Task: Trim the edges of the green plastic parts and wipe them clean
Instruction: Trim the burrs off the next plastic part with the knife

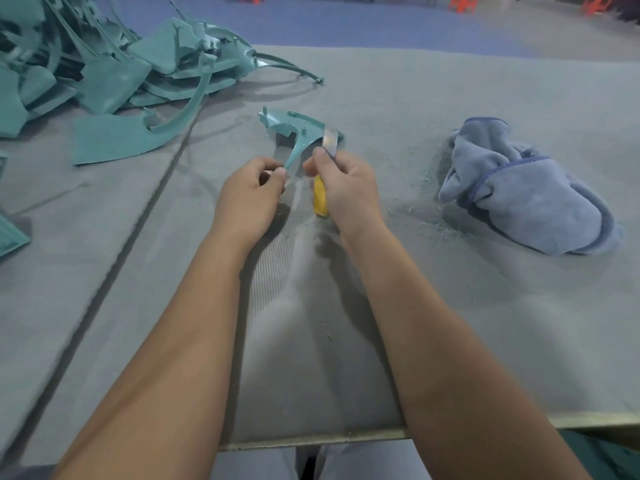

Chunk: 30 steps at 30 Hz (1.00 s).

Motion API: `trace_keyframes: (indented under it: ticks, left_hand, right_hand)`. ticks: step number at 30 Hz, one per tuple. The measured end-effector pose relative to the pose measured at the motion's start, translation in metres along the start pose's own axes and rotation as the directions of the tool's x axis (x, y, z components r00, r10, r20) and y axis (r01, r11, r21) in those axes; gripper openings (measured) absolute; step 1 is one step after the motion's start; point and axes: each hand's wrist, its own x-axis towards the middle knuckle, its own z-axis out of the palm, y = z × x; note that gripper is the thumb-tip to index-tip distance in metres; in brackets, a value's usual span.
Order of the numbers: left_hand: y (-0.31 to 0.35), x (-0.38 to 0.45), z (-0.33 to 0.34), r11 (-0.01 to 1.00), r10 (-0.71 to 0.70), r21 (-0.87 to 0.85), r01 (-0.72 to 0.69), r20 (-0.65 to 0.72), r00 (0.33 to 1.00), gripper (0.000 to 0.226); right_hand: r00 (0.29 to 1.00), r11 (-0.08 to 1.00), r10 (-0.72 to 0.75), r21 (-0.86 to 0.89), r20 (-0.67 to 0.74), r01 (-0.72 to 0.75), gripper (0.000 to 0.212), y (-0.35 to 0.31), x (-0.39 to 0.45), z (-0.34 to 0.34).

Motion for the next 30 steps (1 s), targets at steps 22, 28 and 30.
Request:
trace_keyframes:
  ticks: [22,28,30]
  left_hand:
    - [0.004,-0.002,-0.006,0.999,-0.028,0.03,0.027,0.046,0.999,0.037]
    - [0.006,-0.002,-0.006,0.975,-0.099,-0.205,0.084,-0.062,0.993,0.027]
    - [0.008,-0.002,-0.005,0.934,-0.169,-0.327,0.143,-0.052,0.984,0.026]
  right_hand:
    - [0.956,0.891,0.214,0.361,0.201,-0.275,0.049,-0.009,0.007,-0.019]
    - [0.948,0.946,0.182,0.218,0.262,-0.242,0.026,-0.008,0.006,-0.014]
    - [0.951,0.96,0.149,0.193,0.271,-0.205,0.022,-0.007,0.005,-0.012]
